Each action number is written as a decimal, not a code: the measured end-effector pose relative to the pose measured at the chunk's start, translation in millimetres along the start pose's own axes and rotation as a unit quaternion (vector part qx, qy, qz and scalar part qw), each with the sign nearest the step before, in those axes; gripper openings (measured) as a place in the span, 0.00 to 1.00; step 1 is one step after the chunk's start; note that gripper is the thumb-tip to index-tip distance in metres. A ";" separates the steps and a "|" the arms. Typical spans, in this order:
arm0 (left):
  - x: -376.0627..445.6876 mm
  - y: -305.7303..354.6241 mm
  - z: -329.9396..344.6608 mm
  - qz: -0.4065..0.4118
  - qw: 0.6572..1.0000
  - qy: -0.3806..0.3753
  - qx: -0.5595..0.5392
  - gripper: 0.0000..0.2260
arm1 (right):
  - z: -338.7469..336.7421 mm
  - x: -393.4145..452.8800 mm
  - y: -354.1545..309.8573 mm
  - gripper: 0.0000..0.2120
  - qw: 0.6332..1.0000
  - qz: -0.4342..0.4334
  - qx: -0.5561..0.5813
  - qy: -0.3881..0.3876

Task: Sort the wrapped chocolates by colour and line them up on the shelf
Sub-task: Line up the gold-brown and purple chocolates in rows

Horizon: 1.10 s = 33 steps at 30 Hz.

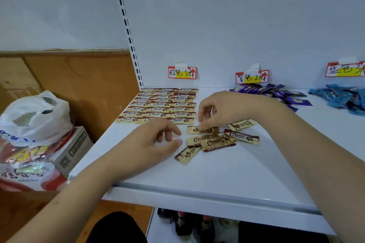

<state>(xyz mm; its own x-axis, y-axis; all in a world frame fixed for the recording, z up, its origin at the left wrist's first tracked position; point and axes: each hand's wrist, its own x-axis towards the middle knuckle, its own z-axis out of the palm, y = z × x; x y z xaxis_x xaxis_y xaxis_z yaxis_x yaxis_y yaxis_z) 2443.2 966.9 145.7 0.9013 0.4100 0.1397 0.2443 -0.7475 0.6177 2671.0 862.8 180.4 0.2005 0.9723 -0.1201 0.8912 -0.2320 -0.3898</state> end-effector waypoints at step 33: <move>-7.8 -14.4 -1.3 -0.056 0.991 0.104 0.058 0.13 | 20.2 9.5 -19.0 0.07 0.983 -0.081 0.130 0.104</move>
<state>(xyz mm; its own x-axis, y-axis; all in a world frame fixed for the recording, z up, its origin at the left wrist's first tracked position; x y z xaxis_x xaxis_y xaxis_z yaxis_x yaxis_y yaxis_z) 2432.1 975.2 136.8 0.7755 0.5842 0.2394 0.3890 -0.7408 0.5477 2647.7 875.9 168.2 0.1667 0.9759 0.1410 0.7892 -0.0463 -0.6124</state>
